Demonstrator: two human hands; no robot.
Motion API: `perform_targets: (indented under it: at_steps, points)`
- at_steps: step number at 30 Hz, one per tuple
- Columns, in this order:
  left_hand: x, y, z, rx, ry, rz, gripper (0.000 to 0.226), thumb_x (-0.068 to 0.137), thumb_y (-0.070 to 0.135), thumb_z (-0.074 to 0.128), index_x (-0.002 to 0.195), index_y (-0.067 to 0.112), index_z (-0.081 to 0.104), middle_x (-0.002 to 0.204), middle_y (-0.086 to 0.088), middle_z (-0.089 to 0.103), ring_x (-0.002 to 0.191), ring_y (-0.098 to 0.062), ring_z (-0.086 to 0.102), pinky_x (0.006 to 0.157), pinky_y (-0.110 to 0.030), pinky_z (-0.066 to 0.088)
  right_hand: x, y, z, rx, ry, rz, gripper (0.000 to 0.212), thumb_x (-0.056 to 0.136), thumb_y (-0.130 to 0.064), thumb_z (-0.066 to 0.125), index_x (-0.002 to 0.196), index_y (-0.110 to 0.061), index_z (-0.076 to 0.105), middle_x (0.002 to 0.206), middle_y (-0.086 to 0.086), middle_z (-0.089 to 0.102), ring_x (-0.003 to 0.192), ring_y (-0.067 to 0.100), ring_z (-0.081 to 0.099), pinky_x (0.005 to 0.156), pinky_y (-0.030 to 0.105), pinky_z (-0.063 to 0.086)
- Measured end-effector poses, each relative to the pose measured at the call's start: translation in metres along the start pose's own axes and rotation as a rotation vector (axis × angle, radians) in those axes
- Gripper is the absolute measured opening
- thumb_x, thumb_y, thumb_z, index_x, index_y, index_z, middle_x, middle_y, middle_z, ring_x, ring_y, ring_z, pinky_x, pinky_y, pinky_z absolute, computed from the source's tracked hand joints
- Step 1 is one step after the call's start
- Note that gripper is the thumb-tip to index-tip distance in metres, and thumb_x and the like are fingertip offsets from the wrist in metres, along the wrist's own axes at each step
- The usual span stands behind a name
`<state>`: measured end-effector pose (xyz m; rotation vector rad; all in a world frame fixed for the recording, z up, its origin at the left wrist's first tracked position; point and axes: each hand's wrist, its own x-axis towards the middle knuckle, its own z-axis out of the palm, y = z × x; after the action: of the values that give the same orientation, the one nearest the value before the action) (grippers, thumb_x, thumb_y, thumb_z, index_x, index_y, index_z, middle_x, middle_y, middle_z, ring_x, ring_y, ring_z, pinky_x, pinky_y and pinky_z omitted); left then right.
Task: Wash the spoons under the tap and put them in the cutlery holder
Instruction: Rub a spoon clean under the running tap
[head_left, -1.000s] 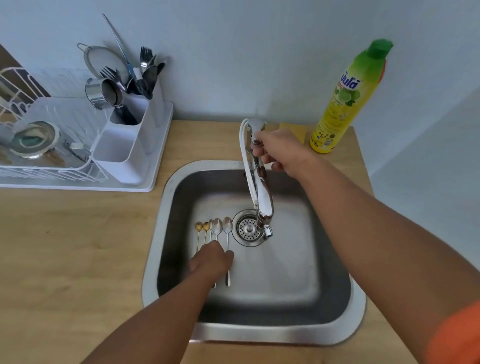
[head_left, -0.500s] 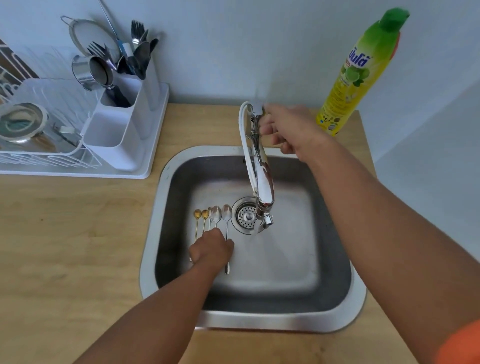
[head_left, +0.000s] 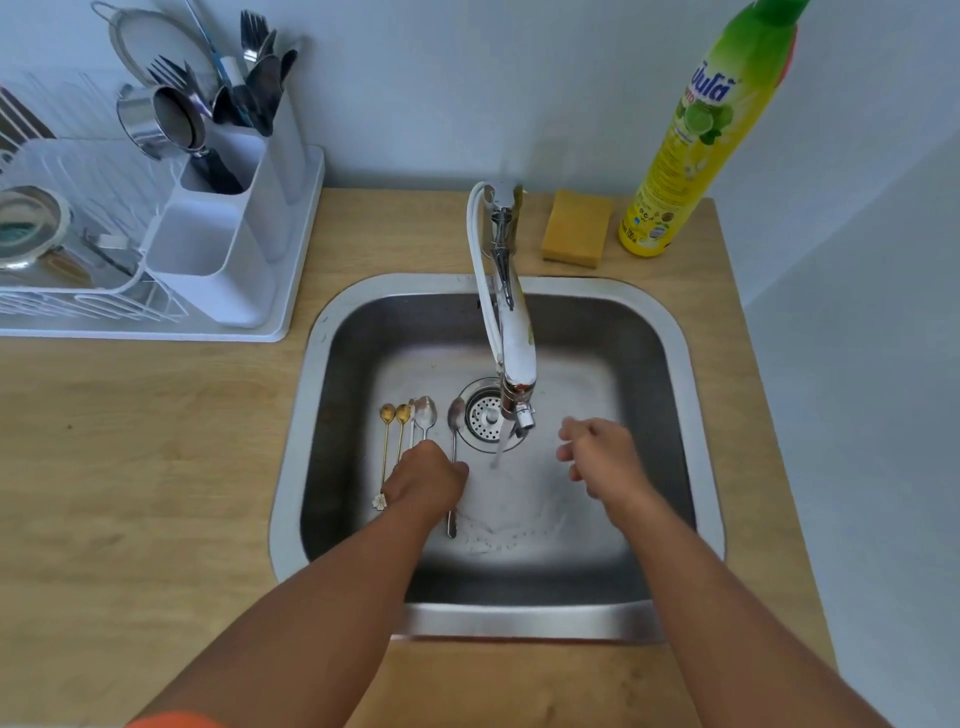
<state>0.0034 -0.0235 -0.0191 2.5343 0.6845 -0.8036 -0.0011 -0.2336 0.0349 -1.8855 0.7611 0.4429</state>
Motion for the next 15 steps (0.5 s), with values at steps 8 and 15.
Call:
perform_targets:
  at_steps: [8, 15]
  points:
    - [-0.022, 0.0, -0.015, -0.559, -0.481, -0.099, 0.023, 0.095, 0.025, 0.066, 0.081, 0.008, 0.07, 0.055, -0.003, 0.064, 0.038, -0.014, 0.052, 0.042, -0.021, 0.04, -0.003, 0.009, 0.02, -0.076, -0.246, 0.113, 0.032, 0.097, -0.045, 0.055, 0.095, -0.017, 0.07, 0.091, 0.003, 0.076, 0.066, 0.019, 0.058, 0.049, 0.026, 0.038]
    - [-0.046, -0.002, -0.024, -0.677, -0.651, -0.027, 0.019, 0.097, 0.031, 0.068, 0.094, 0.013, 0.072, 0.07, 0.001, 0.067, 0.06, -0.009, 0.063, 0.052, -0.025, 0.051, -0.01, -0.002, 0.031, -0.089, -0.471, 0.177, 0.02, 0.084, -0.032, 0.069, 0.095, -0.018, 0.078, 0.075, -0.008, 0.074, 0.059, 0.011, 0.055, 0.051, 0.022, 0.036]
